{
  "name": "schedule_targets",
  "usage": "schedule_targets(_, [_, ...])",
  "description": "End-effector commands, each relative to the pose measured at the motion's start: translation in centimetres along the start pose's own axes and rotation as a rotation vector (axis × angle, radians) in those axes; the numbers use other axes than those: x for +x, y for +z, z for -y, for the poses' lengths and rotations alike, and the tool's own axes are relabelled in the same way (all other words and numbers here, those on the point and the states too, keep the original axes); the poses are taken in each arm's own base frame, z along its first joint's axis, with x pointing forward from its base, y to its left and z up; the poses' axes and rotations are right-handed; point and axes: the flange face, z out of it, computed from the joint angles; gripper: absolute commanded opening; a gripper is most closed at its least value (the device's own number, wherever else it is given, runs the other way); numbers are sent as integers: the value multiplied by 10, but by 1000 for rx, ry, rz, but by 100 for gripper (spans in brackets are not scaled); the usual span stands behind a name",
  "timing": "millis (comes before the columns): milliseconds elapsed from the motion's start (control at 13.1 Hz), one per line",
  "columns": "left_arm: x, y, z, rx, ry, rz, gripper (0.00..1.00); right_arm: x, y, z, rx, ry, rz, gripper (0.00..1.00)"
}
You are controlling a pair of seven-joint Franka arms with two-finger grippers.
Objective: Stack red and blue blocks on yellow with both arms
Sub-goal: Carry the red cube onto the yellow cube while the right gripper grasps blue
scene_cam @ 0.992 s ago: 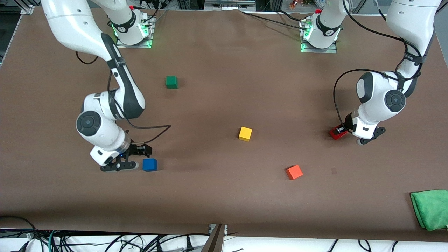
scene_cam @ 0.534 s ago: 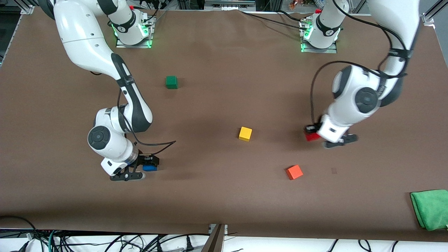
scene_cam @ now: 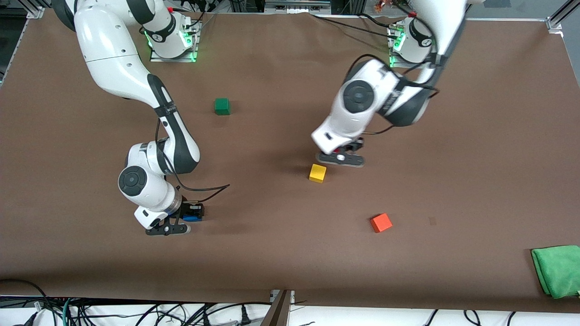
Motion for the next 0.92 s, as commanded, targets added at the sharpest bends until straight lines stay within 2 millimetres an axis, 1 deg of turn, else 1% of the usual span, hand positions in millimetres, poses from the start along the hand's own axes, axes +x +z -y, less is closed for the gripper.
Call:
schedule_targets(0, [22, 21, -20, 42, 47, -19, 16, 8, -33, 3, 23, -4, 61, 17])
schedule_targets(76, [27, 24, -18, 52, 61, -27, 16, 12, -51, 3, 21, -8, 94, 17])
schedule_targets(229, [31, 39, -20, 44, 67, -35, 16, 18, -92, 5, 26, -13, 125, 17])
schedule_targets(382, [34, 47, -21, 34, 69, -49, 16, 20, -125, 13, 31, -17, 131, 17])
schedule_targets(458, [36, 49, -20, 30, 66, -55, 16, 18, -141, 19, 35, -10, 139, 17])
schedule_targets(611, [39, 53, -17, 27, 69, -59, 16, 18, -163, 30, 36, 69, 155, 18])
schedule_targets(687, [38, 54, -18, 30, 77, -59, 16, 17, -173, 47, 34, 80, 150, 18])
schedule_targets(840, [38, 54, -18, 32, 80, -60, 16, 15, -176, 66, 33, 134, 140, 18])
